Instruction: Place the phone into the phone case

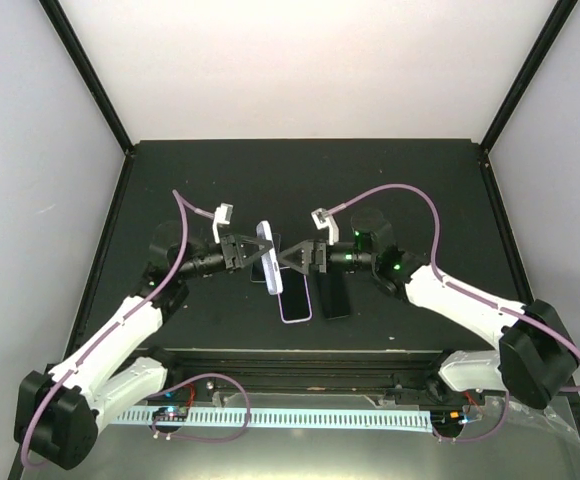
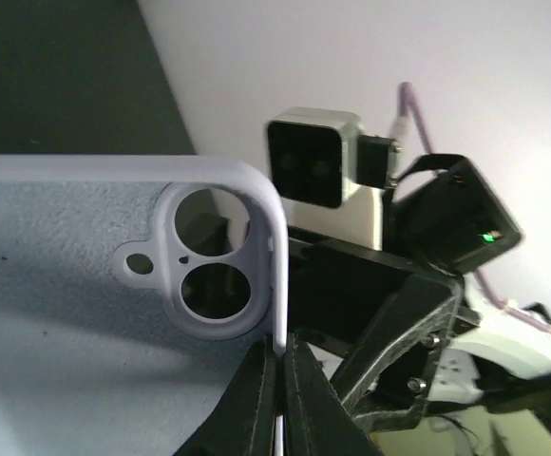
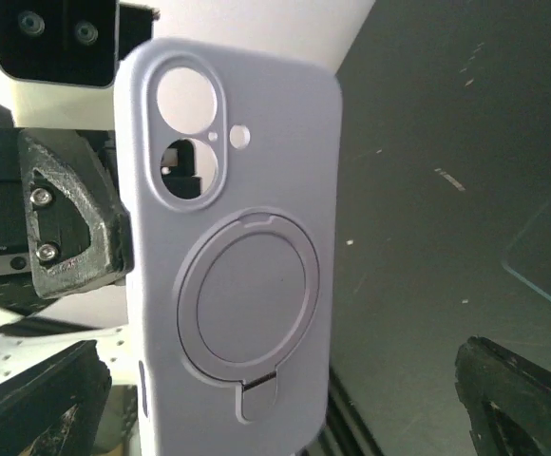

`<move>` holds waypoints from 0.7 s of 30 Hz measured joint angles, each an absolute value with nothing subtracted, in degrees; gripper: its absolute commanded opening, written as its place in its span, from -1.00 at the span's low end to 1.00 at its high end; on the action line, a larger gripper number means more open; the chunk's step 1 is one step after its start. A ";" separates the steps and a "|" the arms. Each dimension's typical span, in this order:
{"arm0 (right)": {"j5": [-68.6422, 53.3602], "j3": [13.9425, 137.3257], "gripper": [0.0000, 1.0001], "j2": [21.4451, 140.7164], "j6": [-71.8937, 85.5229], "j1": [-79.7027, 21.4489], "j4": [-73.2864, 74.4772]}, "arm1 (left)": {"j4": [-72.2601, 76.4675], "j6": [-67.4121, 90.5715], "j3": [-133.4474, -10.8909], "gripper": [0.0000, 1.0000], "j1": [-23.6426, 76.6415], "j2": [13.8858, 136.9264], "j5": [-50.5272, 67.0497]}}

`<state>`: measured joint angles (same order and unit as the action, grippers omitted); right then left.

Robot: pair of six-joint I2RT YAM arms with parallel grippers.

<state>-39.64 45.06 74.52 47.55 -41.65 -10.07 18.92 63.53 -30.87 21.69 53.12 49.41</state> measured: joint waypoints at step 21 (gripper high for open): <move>-25.15 56.01 -0.34 94.91 40.73 -41.36 0.40 | -33.93 34.85 -41.85 -0.97 19.16 59.86 17.82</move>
